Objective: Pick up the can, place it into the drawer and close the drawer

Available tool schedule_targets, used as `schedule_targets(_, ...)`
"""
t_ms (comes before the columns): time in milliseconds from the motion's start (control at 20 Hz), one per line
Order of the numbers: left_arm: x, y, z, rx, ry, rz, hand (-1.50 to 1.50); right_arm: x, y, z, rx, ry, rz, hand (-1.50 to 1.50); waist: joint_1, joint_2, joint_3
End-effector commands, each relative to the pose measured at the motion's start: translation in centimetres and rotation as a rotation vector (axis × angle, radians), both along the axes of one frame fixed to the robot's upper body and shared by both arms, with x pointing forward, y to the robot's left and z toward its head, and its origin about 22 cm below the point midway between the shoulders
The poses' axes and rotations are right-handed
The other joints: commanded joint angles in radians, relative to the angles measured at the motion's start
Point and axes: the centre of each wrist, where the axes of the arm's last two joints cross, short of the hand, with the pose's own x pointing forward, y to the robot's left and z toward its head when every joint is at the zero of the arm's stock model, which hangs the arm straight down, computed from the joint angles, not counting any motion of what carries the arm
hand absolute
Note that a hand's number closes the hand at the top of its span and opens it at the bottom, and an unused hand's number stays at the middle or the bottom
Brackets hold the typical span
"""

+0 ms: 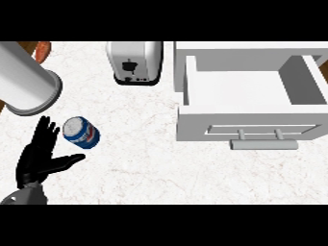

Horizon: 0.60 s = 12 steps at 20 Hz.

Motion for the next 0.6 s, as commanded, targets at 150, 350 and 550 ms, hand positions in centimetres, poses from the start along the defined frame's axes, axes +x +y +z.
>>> schedule_targets(150,0.7,-0.3,-1.2,-0.038,0.020,0.005,-1.50,0.0,1.8,1.5,-0.014,-0.006,-0.014,-1.50,0.003,-0.001,0.000)
schedule_targets(350,1.0,-0.8,-3.9,-0.070,0.029,-0.005,-1.50,-1.2,0.1,-0.7,0.007,0.000,0.008,-1.50,-0.005,0.001,0.000)
schedule_targets(550,1.2,-0.7,-3.4,-0.105,0.028,-0.035,-1.50,-0.9,0.1,2.7,-0.004,-0.014,-0.012,-1.50,0.000,0.000,0.000)
